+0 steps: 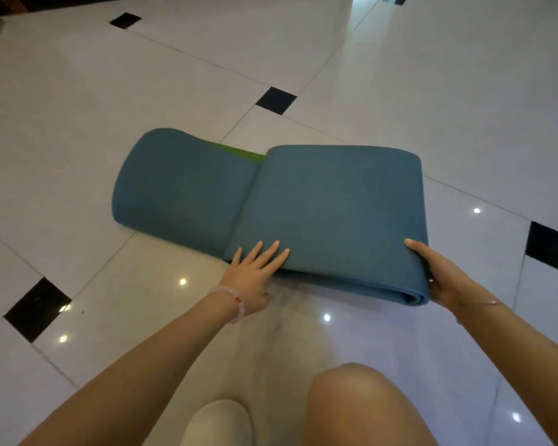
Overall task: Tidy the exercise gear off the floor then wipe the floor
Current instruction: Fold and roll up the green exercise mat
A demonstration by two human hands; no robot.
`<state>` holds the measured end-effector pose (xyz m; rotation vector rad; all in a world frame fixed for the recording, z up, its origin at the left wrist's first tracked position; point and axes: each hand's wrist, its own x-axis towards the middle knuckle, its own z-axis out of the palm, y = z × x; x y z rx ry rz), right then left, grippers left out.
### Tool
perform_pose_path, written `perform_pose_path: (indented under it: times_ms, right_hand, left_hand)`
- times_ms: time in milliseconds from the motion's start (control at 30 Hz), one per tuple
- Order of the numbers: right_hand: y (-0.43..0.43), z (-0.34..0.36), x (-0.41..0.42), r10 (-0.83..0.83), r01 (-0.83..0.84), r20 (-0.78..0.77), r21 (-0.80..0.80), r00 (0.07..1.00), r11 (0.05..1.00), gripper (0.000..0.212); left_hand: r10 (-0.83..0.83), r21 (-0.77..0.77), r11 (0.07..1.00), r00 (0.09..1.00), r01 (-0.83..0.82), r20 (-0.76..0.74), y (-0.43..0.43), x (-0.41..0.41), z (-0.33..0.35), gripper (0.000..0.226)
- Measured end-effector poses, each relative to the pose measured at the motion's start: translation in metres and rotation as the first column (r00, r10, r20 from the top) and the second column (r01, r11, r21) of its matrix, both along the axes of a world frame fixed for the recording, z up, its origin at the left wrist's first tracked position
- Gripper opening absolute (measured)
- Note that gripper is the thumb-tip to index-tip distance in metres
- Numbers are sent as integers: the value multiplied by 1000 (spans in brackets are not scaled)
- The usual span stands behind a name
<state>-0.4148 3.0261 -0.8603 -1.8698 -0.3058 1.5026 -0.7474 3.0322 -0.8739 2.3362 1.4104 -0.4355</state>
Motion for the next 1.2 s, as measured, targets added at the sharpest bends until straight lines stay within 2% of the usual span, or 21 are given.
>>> perform_pose_path:
  times_ms: [100,133,167,200,267,333,400,467,533,600,700,733,800,867,933,1000,1067,1200]
  right_hand:
    - [-31,12,56,-80,81,67,-7,995,997,105]
    - [-39,16,72,-103,103,92,6,990,995,110]
    - [-45,27,81,-123,121,114,24,986,992,106]
    - [-48,45,84,-132,127,130,47,983,991,93]
    - [-49,77,81,-151,132,144,136,978,982,53]
    - [-46,101,68,-169,126,155,254,973,959,30]
    - [-43,121,41,-174,96,169,393,970,915,22]
    - [-36,140,8,-142,45,137,545,980,838,28]
    - [-23,150,-29,2,-79,115,674,993,734,33]
    - [-6,154,-70,205,-298,217,735,954,609,43]
    - [18,144,-140,379,-635,512,664,771,395,54]
    - [25,134,-159,409,-733,610,600,679,321,56]
    - [41,107,-190,460,-884,755,410,466,224,56]
    - [55,72,-212,534,-973,816,152,222,174,56]
    - [63,38,-228,608,-992,794,-85,-8,98,56]
    - [65,12,-239,643,-974,750,-227,-155,29,56]
    - [66,-3,-244,656,-969,734,-248,-176,17,56]
    - [60,-22,-237,690,-984,721,-160,-67,72,55]
  left_hand:
    - [-94,-97,990,990,105,107,-14,51,2,90]
    - [-109,-135,983,984,128,138,-17,65,2,91]
    - [-112,-172,975,979,141,170,-18,76,3,90]
    - [-100,-203,969,973,142,207,-18,85,4,90]
    - [-27,-246,964,956,102,291,-14,92,5,91]
    - [90,-274,961,906,30,414,-8,83,4,91]
    - [193,-289,957,820,-36,539,-5,69,3,92]
    - [334,-332,932,709,-147,621,-4,59,2,90]
    - [510,-444,858,535,-259,674,-1,50,1,86]
    - [637,-555,770,353,-314,685,0,38,3,80]
    - [775,-685,613,133,-394,617,1,18,17,62]
    - [805,-708,563,91,-426,586,1,10,21,55]
    - [857,-723,470,68,-507,510,1,-11,20,49]
    - [912,-724,347,33,-597,410,-3,-39,10,57]
    - [937,-705,240,-32,-668,349,-11,-67,-1,60]
    - [932,-664,203,-67,-720,357,-19,-88,-6,58]
    - [914,-628,205,-83,-751,397,-23,-102,-8,58]
    - [872,-572,251,-73,-781,483,-22,-113,-9,57]
